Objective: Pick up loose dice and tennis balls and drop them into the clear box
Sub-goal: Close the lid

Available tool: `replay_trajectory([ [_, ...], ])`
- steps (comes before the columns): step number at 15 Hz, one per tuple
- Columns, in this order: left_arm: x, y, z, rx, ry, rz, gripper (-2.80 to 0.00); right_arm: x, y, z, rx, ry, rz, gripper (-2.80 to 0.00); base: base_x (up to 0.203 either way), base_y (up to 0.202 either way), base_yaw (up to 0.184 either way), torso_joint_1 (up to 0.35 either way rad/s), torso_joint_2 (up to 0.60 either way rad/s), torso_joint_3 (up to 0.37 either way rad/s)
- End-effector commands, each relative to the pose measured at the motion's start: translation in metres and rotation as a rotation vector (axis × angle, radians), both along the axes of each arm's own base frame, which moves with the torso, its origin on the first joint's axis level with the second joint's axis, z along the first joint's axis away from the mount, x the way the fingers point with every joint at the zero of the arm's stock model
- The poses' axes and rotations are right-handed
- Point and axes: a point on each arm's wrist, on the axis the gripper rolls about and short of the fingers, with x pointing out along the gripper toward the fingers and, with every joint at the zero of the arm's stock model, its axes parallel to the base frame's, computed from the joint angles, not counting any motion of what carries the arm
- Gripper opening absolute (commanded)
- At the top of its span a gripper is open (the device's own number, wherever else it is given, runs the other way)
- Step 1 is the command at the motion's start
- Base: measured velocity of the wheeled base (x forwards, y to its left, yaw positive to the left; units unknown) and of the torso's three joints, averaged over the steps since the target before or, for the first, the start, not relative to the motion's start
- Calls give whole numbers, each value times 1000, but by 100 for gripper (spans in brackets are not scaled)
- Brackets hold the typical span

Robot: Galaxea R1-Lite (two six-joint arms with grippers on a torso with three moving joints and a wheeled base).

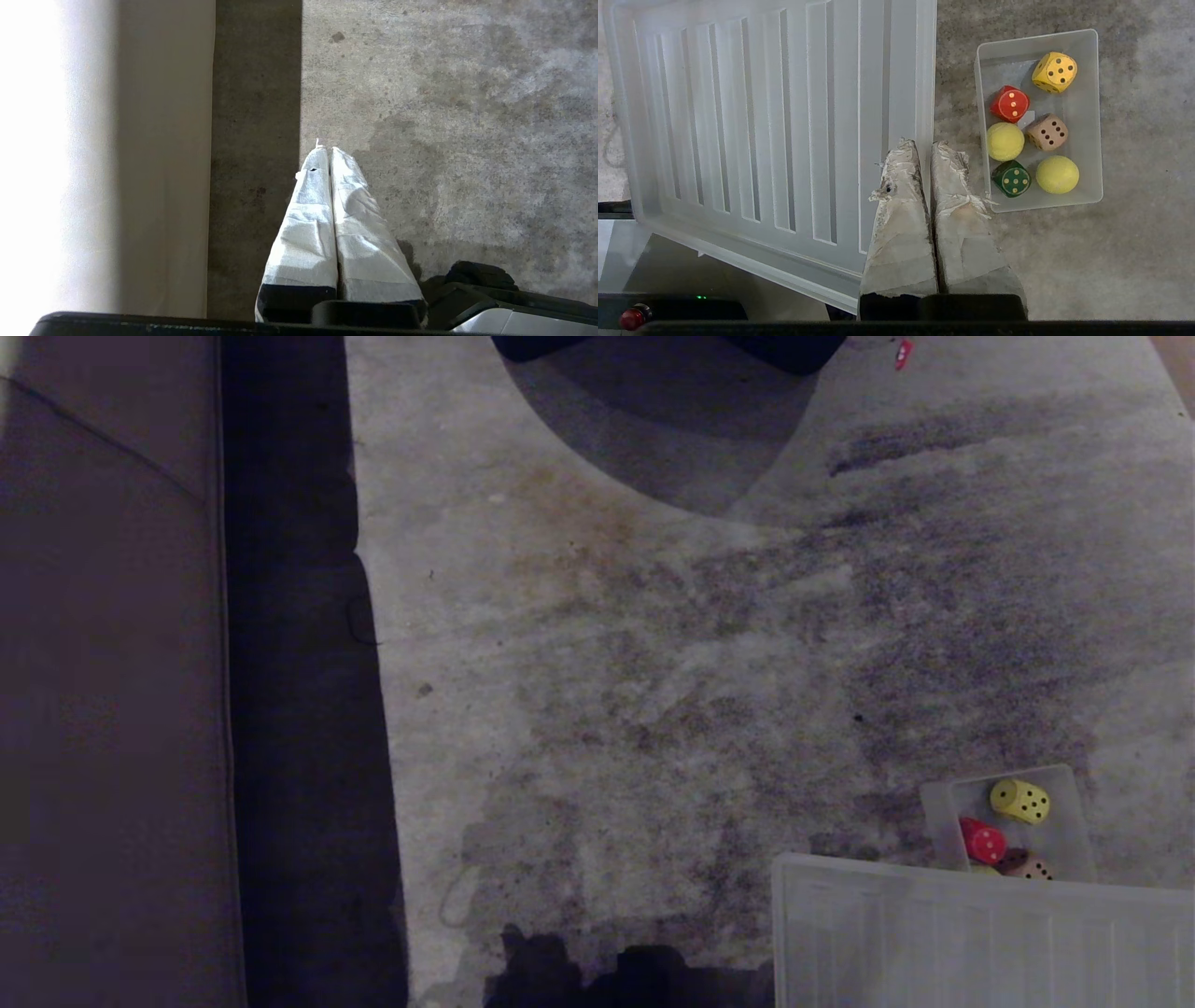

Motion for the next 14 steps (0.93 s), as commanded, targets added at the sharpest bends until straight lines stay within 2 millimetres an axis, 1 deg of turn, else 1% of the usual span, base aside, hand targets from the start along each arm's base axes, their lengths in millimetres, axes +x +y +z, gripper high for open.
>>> replay_trajectory([
  [1, 0, 0, 0, -1, -1, 1, -280, 0, 0, 0, 0, 4, 1, -280, 0, 0, 0, 4, 2, 36],
  [14, 0, 0, 0, -1, 1, 1, -280, 0, 0, 0, 0, 4, 1, -280, 0, 0, 0, 2, 4, 192],
])
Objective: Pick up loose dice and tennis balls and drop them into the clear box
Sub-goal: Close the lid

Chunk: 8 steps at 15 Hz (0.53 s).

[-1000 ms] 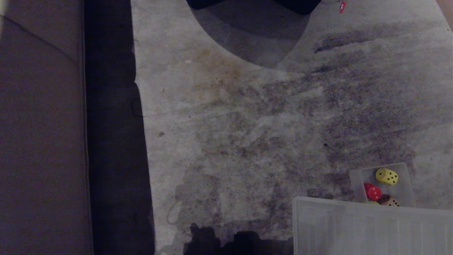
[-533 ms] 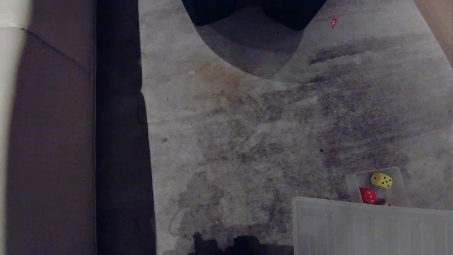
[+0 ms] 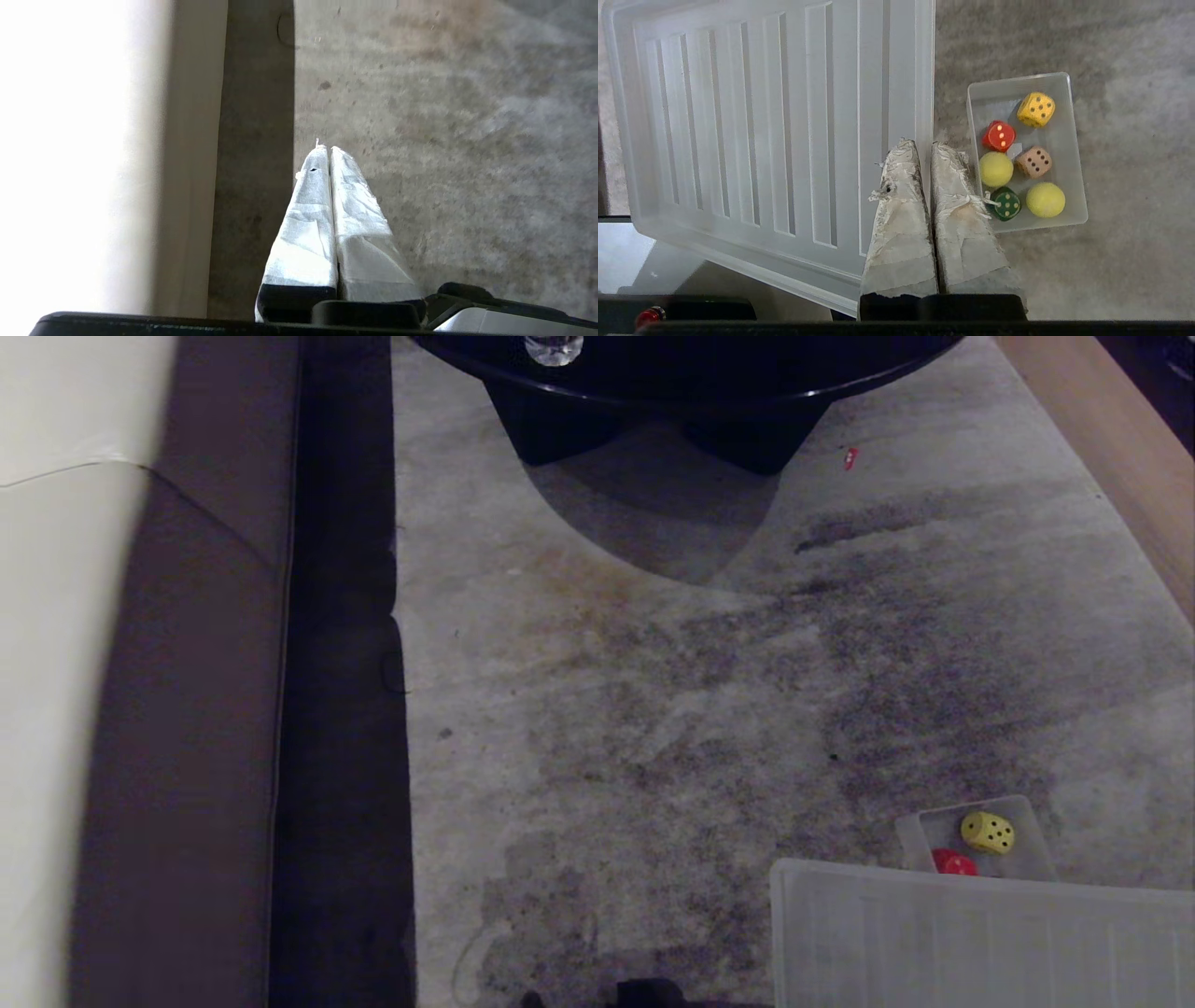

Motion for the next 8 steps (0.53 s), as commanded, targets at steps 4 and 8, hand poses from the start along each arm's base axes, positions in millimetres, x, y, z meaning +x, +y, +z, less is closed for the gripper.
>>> replay_trajectory([
  [4, 0, 0, 0, -2, 0, 1, -280, 0, 0, 0, 0, 3, 1, -280, 0, 0, 0, 3, 1, 101],
  [8, 0, 0, 0, -2, 0, 1, -280, 0, 0, 0, 0, 3, 1, -280, 0, 0, 0, 1, 2, 9],
])
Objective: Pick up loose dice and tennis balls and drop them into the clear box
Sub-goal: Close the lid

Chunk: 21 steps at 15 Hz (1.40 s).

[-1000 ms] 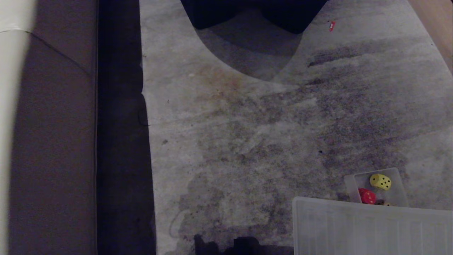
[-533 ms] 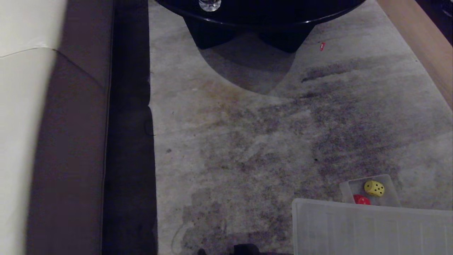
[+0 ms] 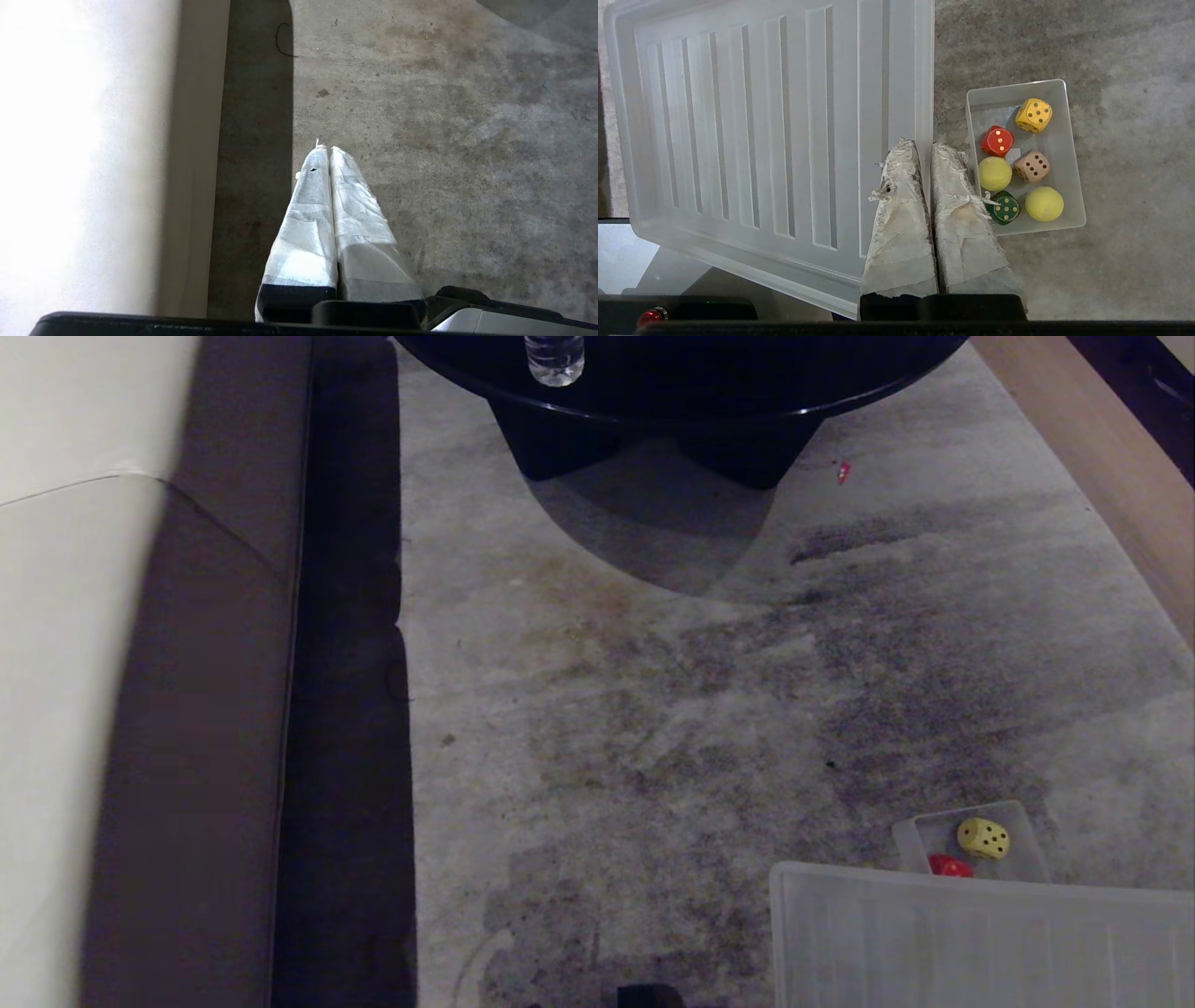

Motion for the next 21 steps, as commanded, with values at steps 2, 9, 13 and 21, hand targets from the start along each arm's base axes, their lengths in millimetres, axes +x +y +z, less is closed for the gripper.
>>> replay_trajectory([
  [2, 0, 0, 0, -1, 0, 1, -280, 0, 0, 0, 0, 3, 2, -280, 0, 0, 0, 0, 0, 0],
  [9, 0, 0, 0, -1, 0, 1, -280, 0, 0, 0, -1, 3, 0, -280, -172, 0, 0, 5, 2, 4],
  [13, 0, 0, 0, -1, 1, 1, -280, 0, 0, 0, -1, 3, 0, -280, -153, 0, -2, 2, -1, 2],
  [21, 0, 0, 0, -1, -1, 1, -280, 0, 0, 0, 1, 3, 0, -280, 0, 0, 0, 0, 0, 0],
])
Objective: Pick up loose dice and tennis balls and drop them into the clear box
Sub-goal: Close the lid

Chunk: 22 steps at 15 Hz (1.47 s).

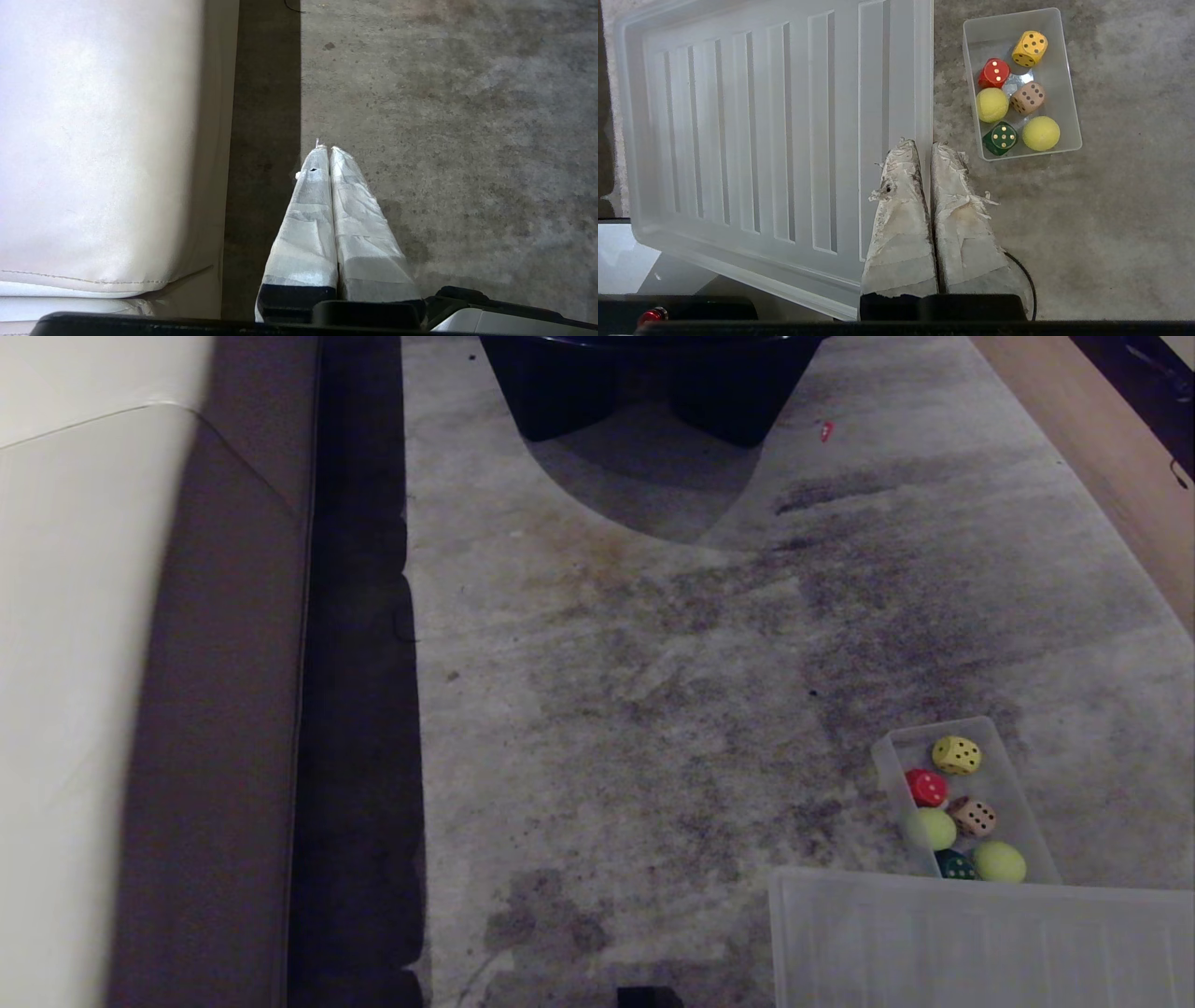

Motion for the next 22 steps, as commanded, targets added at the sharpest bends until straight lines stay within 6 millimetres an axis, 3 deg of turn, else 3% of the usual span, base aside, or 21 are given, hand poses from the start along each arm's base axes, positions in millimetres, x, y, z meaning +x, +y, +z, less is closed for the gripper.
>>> replay_trajectory([
  [1, 0, 0, 0, -1, -1, 1, -280, 0, 0, 0, -1, 2, 1, -280, 0, 0, 0, 0, 0, 0],
  [10, 0, 0, 0, 0, 1, 1, -280, 0, 0, 0, 0, 2, 1, -280, 0, 0, 0, 0, 0, -3],
  [22, 0, 0, 0, 0, 1, 1, -280, 0, 0, 0, 31, 2, -9, -280, 0, 0, 0, 2, 2, -121],
])
